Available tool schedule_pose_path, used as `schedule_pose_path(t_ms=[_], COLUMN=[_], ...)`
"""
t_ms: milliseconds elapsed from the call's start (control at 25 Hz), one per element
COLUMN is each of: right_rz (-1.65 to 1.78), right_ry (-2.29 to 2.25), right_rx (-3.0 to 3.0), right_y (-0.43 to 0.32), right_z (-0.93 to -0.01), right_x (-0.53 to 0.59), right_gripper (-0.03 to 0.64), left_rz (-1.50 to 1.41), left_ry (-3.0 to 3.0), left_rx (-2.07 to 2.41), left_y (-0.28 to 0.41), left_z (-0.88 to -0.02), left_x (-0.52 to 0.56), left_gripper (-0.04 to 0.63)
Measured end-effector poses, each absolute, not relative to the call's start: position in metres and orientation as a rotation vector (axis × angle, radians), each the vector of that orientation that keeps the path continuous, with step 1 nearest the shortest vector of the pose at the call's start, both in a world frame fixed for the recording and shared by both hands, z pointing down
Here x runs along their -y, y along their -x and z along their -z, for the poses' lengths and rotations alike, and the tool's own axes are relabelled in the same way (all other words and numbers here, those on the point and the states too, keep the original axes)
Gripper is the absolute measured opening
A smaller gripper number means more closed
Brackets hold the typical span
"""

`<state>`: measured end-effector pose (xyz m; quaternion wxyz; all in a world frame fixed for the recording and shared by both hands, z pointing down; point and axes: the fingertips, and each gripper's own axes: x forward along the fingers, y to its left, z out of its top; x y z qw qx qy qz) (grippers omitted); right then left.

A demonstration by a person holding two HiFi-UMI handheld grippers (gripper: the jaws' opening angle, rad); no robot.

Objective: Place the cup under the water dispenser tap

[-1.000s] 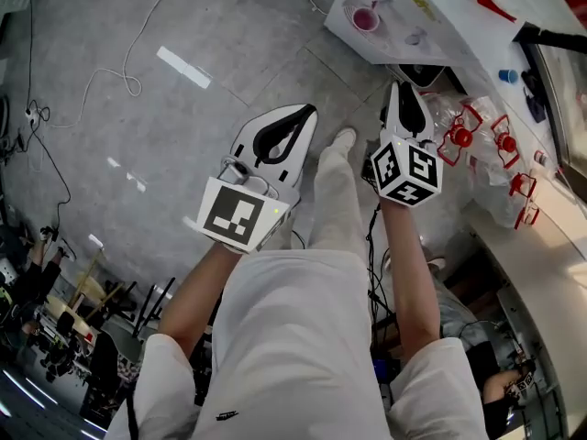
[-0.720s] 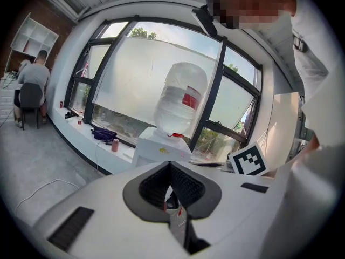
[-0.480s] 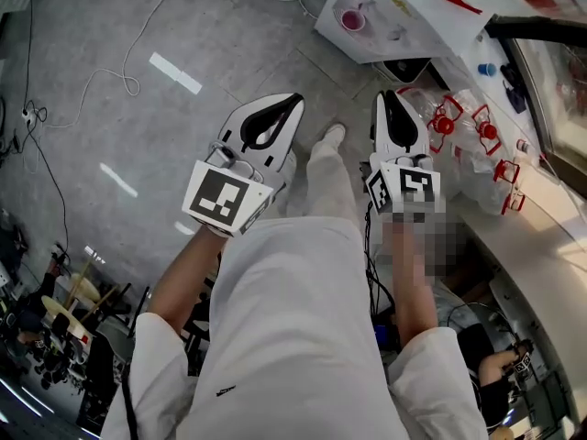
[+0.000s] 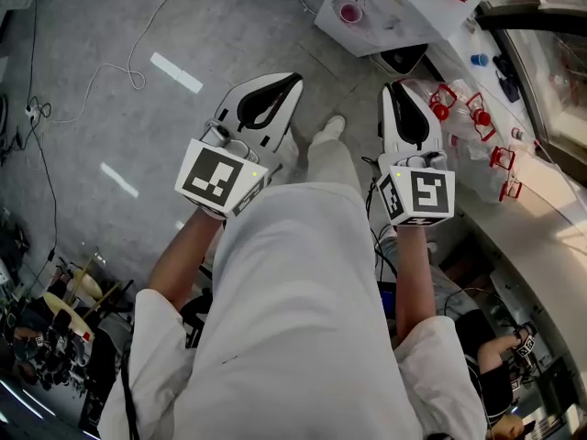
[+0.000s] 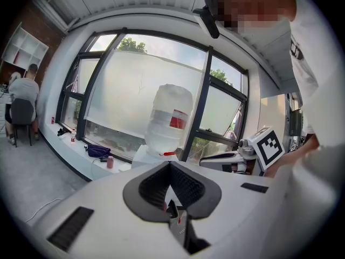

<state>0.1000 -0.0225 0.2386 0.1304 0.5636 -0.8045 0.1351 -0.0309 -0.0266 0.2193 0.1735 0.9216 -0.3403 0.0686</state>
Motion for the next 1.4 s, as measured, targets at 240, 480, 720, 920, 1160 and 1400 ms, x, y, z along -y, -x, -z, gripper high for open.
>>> schedule_pose_path(t_ms=[240,480,720,920,1160,1400], right_rz=[-0.327,-0.309,-0.276,-0.260,-0.198,-0.202], right_ry=[-1.591,-1.514,-1.497,-1.473,-1.486,-1.465], right_rx=[2.370,2.442,2.464,2.504,2.501,2.494], right_y=[-0.095,-0.084,-0.078,-0.067,-0.063,-0.064], right_z=[-0.205,-0.185,-0.162,-0.152,-0.154,-0.151], right_x=[0.005,-0.014,-0.035,-0.045,-0.044,-0.045], right_gripper=[0.026,0.009,0.011,0.011,0.011,0.011], left_rz=[-0.164,-0.110,-0.090,-0.092,-0.101,-0.083], left_ry=[-2.593,-2.615,-2.641,-2.652,-2.681,-2.679], left_rx=[0.977,0.987,0.978,0.962,0.947,0.952], left_y=[0.041,0.044,0.053,0.056,0.049,0.049], left_z=[-0.200,-0.174,-0.155,-0.148,-0.150,-0.144], left_x=[0.013,0.003,-0.010,-0.017,-0.027,-0.026], left_gripper=[0.006,0.006,0.006,0.006,0.006,0.006])
